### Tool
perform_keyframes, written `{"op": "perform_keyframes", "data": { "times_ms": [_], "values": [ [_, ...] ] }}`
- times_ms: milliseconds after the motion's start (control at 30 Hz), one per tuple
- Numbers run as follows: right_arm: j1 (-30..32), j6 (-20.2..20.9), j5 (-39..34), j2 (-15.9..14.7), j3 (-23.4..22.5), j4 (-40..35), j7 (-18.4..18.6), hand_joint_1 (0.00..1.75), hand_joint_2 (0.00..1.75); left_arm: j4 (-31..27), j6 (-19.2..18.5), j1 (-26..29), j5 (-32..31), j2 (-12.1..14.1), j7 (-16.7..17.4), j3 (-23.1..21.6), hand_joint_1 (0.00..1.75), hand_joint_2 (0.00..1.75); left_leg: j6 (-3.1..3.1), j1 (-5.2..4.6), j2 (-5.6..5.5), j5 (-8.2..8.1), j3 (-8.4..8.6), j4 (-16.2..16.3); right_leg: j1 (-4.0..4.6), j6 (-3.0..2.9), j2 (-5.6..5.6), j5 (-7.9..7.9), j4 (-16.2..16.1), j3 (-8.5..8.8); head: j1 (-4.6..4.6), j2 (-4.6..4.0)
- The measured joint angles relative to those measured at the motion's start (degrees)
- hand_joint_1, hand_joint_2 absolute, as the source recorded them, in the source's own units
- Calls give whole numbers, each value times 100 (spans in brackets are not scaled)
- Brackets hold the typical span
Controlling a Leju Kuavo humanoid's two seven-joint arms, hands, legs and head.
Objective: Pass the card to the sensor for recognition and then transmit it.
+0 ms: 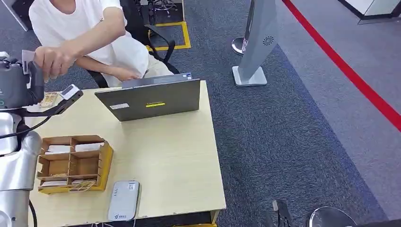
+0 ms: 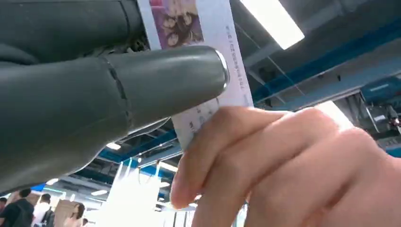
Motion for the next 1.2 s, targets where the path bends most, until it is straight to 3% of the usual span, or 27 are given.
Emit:
{"op": "perform_keyframes", "data": {
  "times_ms": [400,433,700,1067,1200],
  "values": [
    [3,-7,-26,9,28,24,7,0,0,271,4,-86,9,7,31,0,175,0,0,0,3,-1,-6,1,0,-1,1,1,-2,-9,0,0],
    [5,-9,-37,9,28,24,7,0,0,271,4,-87,15,7,31,0,0,175,0,0,3,-1,-6,1,0,-1,1,1,-1,-9,-2,0],
    [19,-9,-127,9,42,24,-7,0,0,216,13,-8,346,-20,-173,2,0,175,0,0,4,0,-6,1,0,-2,2,2,0,-8,-2,0],
    [82,-17,-251,9,85,26,-57,0,0,-384,6,467,877,-181,-492,9,0,175,0,0,4,-1,-8,1,0,-2,2,2,-2,-9,-2,0],
    [174,-15,-448,2,79,24,-166,0,0,-1265,-580,988,1230,-225,-306,-191,0,175,0,-1,6,-2,-8,1,-1,-1,4,1,-3,-10,-4,0]
  ]
}}
